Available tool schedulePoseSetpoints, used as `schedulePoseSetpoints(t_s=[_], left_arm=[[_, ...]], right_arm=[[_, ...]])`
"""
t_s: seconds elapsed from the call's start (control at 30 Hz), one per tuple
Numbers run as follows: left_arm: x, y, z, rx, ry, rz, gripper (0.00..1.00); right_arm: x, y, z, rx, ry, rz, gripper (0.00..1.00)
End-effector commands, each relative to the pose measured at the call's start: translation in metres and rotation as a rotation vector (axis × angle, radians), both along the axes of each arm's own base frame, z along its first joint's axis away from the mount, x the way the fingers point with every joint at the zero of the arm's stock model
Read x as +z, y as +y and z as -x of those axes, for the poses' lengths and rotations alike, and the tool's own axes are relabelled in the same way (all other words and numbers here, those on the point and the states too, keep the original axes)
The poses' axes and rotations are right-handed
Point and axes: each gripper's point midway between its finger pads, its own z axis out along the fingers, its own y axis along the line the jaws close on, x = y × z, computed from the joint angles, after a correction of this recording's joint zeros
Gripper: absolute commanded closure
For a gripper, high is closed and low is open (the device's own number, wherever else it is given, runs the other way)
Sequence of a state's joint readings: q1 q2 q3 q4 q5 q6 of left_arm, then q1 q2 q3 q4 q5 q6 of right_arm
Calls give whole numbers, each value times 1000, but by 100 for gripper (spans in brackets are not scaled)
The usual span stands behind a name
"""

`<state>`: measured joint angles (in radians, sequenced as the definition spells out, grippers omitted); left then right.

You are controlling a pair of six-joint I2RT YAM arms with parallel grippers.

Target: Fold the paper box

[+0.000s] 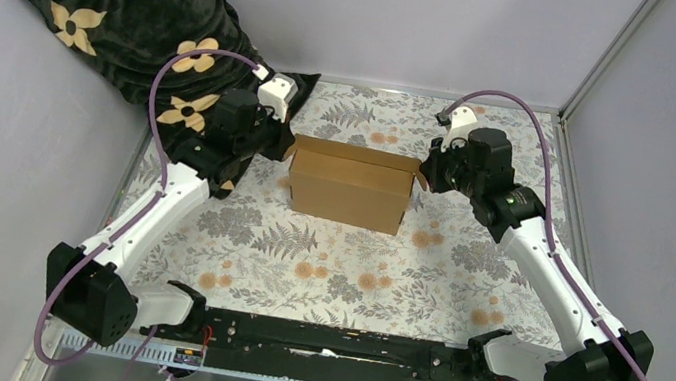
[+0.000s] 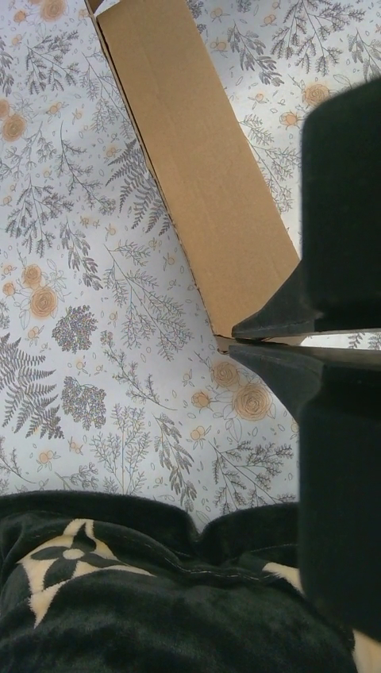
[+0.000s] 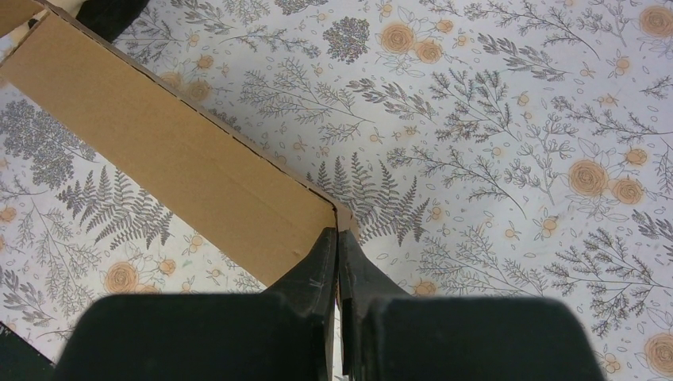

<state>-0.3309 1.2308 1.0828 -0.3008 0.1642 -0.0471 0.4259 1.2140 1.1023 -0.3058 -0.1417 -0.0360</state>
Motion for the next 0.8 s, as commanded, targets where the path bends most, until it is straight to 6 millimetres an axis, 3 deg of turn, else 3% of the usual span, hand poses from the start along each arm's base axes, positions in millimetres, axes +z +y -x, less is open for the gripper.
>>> schedulePoseSetpoints(t_s=[0.0, 0.37, 0.77], left_arm=[[14, 3, -9, 24, -32, 2, 90], [16, -3, -10, 36, 11, 15, 92], [7, -19, -7, 28, 77, 27, 94]], right_arm=[[28, 9, -8, 8, -64, -36, 100], [29, 12, -10, -10, -25, -22, 100], [16, 23, -16, -63, 63, 10, 100]])
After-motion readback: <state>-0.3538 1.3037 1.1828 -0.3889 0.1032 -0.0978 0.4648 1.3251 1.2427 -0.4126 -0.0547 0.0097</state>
